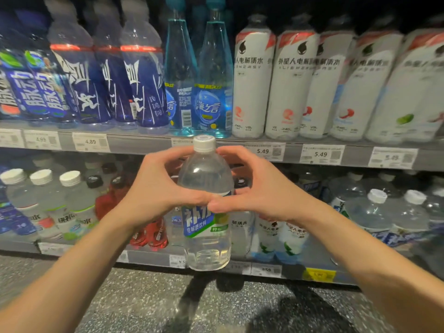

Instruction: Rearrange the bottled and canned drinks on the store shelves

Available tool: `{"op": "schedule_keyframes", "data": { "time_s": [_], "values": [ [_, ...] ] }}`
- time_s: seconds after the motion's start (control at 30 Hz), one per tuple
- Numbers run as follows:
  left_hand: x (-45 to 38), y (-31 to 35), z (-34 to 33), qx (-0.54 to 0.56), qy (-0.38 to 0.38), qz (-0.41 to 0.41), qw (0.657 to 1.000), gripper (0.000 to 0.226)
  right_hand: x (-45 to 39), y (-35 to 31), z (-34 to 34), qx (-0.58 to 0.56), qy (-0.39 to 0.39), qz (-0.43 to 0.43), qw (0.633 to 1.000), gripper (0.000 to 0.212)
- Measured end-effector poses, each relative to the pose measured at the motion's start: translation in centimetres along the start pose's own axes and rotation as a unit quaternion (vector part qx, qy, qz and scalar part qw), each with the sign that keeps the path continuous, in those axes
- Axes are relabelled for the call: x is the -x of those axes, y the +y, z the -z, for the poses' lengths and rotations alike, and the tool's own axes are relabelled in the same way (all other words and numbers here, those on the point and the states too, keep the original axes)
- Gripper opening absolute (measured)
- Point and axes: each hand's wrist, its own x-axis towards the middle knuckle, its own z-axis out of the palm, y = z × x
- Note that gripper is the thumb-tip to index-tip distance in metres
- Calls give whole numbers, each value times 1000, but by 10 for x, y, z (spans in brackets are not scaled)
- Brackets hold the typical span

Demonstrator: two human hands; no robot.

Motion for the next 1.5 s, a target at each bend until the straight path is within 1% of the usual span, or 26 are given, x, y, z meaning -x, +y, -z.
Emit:
{"op": "schedule_keyframes", "data": {
  "time_s": [0.07,0.13,0.2,0.23,0.3,0.37,0.47,0.5,0.53,0.63,0.73,0.77,0.83,0.9,0.97,1.0,1.07,1.1,1.2,1.33,1.5],
  "values": [
    [-3,10,-12,-2,-11,-13,1000,70,5,-5,6,15,7,6,1000,91],
    [-8,18,-26,0,-7,-29,1000,66,12,-9,17,53,15,18,998,95],
    [-14,25,-37,17,1,-32,999,61,19,-12,29,93,37,30,994,95],
    [-19,27,-41,16,-4,-30,999,62,22,-12,36,94,48,35,994,94],
    [-29,31,-50,4,-44,-27,999,72,29,-12,51,72,60,31,995,89],
    [-36,32,-57,12,-80,-13,997,80,36,-12,66,67,51,28,996,87],
    [-41,27,-51,-11,-87,-2,996,97,49,-10,89,79,23,18,996,89],
    [-43,24,-45,-11,-83,4,997,96,53,-7,97,81,19,11,996,87],
    [-44,22,-38,-1,-79,9,997,90,58,-3,105,84,20,4,996,85],
    [-46,22,-25,25,-79,20,996,63,74,14,126,103,30,-27,994,80],
    [-47,22,-30,15,-83,16,996,52,86,32,144,113,40,-65,991,78],
    [-48,21,-36,13,-87,14,996,44,90,38,149,112,42,-78,990,78],
    [-50,21,-48,-8,-96,16,995,30,95,50,156,108,54,-100,988,78],
    [-50,18,-55,-49,-126,18,991,21,100,63,162,107,68,-116,985,77],
    [-50,11,-54,-121,-187,24,975,24,104,74,168,111,79,-125,983,76],
    [-50,7,-50,-154,-214,43,964,26,106,80,170,113,84,-129,982,76],
    [-49,-1,-41,-184,-246,88,948,24,107,90,174,126,92,-135,978,76],
    [-47,-6,-35,-190,-254,104,943,22,108,96,174,134,97,-138,977,76],
    [-43,-19,-21,-212,-261,130,933,30,107,109,174,139,112,-147,973,78],
    [-39,-26,-18,-207,-259,134,934,17,102,120,167,169,116,-148,967,79],
    [-41,-27,-17,-191,-262,117,939,43,101,130,163,208,111,-155,960,81]
  ]
}}
